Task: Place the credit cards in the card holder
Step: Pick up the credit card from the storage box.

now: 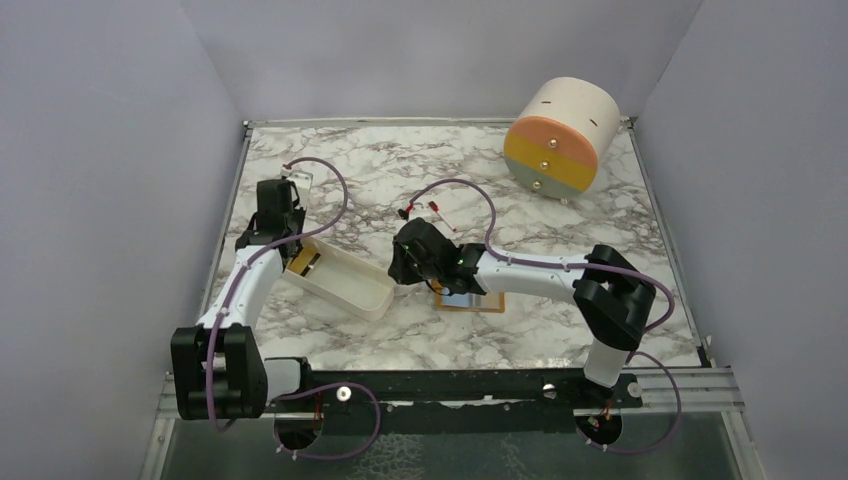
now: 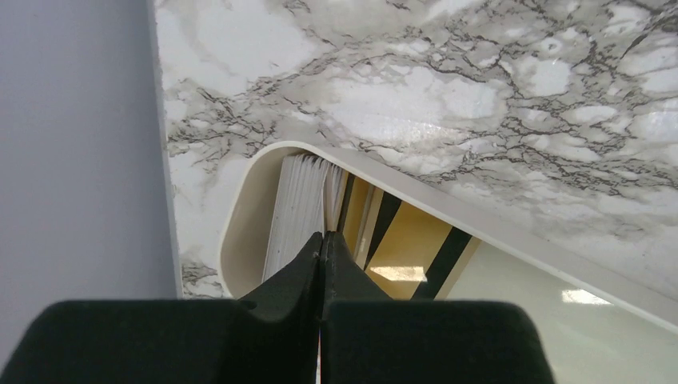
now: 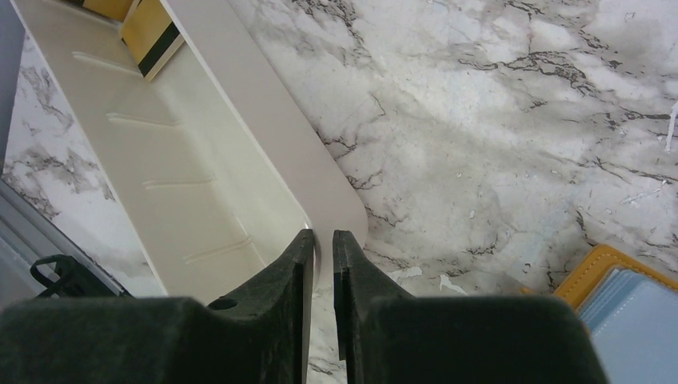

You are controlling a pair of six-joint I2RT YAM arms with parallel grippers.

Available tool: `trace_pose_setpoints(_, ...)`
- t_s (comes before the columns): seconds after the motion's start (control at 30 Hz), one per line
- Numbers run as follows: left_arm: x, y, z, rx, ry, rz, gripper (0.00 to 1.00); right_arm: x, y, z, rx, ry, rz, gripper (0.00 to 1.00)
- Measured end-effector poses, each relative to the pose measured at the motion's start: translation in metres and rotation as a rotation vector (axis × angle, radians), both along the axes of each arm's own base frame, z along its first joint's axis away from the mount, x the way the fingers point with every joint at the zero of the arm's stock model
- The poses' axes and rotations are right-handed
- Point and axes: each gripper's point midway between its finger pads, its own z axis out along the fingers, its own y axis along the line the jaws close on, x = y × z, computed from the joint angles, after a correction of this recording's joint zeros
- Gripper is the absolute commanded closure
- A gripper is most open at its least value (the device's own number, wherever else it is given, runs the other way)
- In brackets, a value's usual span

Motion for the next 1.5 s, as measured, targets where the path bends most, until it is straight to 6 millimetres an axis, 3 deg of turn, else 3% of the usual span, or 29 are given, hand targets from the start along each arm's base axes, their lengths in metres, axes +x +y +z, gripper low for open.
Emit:
trace_pose_setpoints(0.23,-0.001,-0.005,0.048,-0.073,-0.130,0.057,1.00,-0.005,-0.014,0.009,-0.040,-0.022,0.032,0.64)
trace_pose_setpoints(0.5,0.003,-0.032,0.107,-0.269,-0.252,0.055,1.00,-0.009,-0.033,0.062,-0.005,-0.120,0.087,0.64)
trace_pose_setpoints(0.73,-0.002,-0.102,0.130,-0.596,-0.220,-0.170,1.00,-0.024,-0.064,0.084,0.047,-0.147,0.149,0.61)
trace_pose_setpoints(1.0,-0.035,-0.186,0.129,-1.017,-0.063,-0.400,1.00,-0.021,-0.075,0.151,0.314,-0.180,0.118,0.46)
trace_pose_setpoints(1.13,-0.060,-0.220,0.127,-1.166,0.032,-0.470,1.00,-0.017,-0.081,0.148,0.419,-0.118,0.084,0.42)
trace_pose_setpoints(1.27,-0.082,-0.249,0.140,-1.267,0.079,-0.556,1.00,-0.021,-0.081,0.135,0.488,-0.030,0.073,0.42)
trace_pose_setpoints(1.37,-0.093,-0.264,0.151,-1.326,0.083,-0.613,1.00,-0.027,-0.076,0.139,0.541,0.000,0.089,0.46)
trace_pose_setpoints(1.43,-0.097,-0.267,0.154,-1.361,0.086,-0.618,1.00,-0.028,-0.074,0.145,0.575,0.005,0.096,0.53)
trace_pose_setpoints(1.5,-0.101,-0.272,0.156,-1.399,0.099,-0.615,1.00,-0.030,-0.072,0.149,0.605,0.009,0.105,0.71)
